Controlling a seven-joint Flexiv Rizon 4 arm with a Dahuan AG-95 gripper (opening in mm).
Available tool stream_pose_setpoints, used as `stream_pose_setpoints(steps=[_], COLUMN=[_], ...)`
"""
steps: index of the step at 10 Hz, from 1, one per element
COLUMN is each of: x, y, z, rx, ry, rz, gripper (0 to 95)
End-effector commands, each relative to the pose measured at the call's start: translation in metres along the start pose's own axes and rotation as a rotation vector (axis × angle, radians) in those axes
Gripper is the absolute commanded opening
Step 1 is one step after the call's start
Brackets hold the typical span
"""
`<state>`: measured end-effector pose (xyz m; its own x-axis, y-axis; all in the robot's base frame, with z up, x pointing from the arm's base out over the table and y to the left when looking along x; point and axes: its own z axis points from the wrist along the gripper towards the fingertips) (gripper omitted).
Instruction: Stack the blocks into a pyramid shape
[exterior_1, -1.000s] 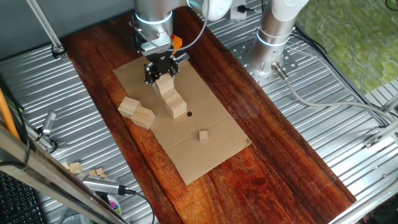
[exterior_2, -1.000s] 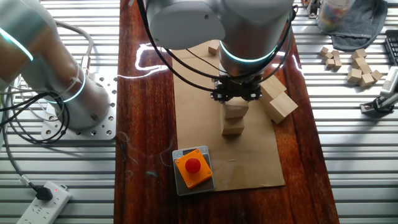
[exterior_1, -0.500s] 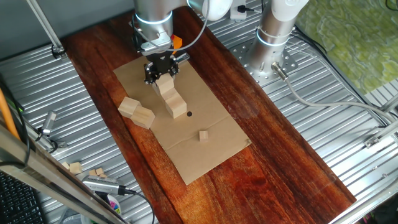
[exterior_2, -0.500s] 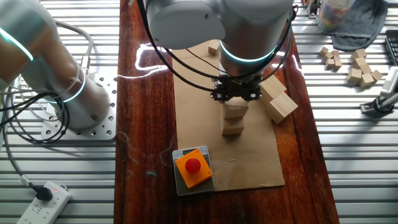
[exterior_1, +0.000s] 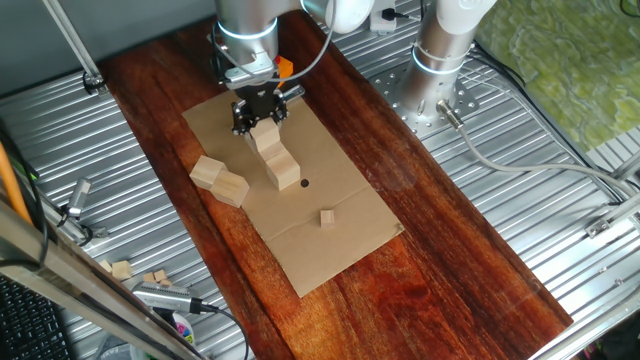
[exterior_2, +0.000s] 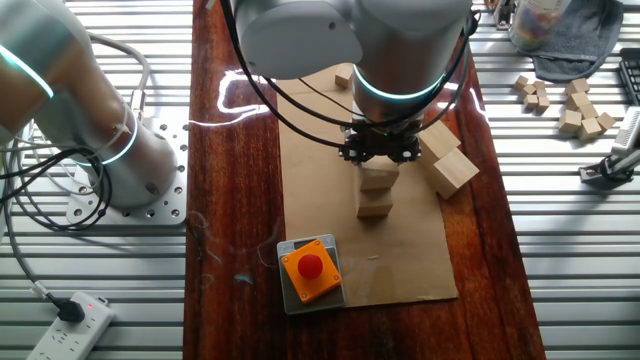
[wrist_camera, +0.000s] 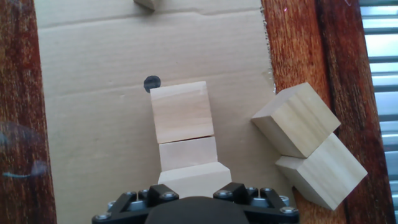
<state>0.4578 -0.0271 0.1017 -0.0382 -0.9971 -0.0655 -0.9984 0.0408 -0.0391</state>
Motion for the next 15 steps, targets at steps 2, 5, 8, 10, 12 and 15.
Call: stream_pose_setpoints(steps=[2, 5, 8, 10, 12, 15], x=[0.0004, 0.0006, 0.0006, 0.0006, 0.0007, 0.0009], y=[-0.0001, -0.0002, -0.0002, -0.0003, -0.0003, -0.0002], z=[0.0012, 0.0015, 0.0015, 0.0016, 0.0017, 0.002], rx=[0.002, 0.002, 0.005, 0.009, 0.01, 0.016], ry=[0.004, 0.007, 0.007, 0.008, 0.01, 0.011], rz=[0.017, 0.033, 0.033, 0.023, 0.021, 0.037], gripper=[0.0, 0.0, 0.0, 19.0, 19.0, 19.0])
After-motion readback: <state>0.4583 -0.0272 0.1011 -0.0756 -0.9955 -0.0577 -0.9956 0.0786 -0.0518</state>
